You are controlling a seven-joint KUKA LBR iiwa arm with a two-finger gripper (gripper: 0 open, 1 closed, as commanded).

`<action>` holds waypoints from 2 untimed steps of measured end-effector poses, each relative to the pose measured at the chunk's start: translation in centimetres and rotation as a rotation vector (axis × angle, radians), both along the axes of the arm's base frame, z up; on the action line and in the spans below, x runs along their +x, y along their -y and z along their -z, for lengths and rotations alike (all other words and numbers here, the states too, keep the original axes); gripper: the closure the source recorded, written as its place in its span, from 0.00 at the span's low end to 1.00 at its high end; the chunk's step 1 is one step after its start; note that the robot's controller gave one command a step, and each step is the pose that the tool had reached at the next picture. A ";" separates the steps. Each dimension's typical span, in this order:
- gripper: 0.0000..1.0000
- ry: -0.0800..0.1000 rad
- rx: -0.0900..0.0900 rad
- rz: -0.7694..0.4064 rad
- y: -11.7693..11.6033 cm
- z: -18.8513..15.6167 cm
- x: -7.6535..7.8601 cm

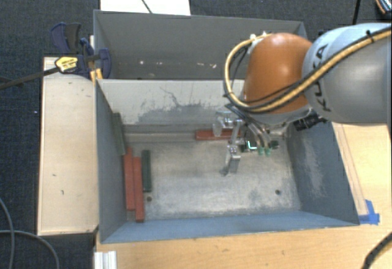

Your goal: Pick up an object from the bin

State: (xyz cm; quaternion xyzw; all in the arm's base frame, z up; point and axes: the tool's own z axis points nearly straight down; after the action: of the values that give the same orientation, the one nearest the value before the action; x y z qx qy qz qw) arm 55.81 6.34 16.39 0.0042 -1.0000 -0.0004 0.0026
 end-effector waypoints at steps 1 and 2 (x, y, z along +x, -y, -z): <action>0.00 0.003 -0.004 0.158 11.1 5.8 1.8; 0.00 0.003 -0.001 0.246 12.6 9.5 2.7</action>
Offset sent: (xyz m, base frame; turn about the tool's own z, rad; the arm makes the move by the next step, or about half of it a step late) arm 0.0183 -0.1063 -0.0566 0.1492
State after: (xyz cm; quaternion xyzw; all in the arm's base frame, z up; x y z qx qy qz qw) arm 58.52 -6.25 6.93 -0.1185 -0.9929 -0.0004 0.0013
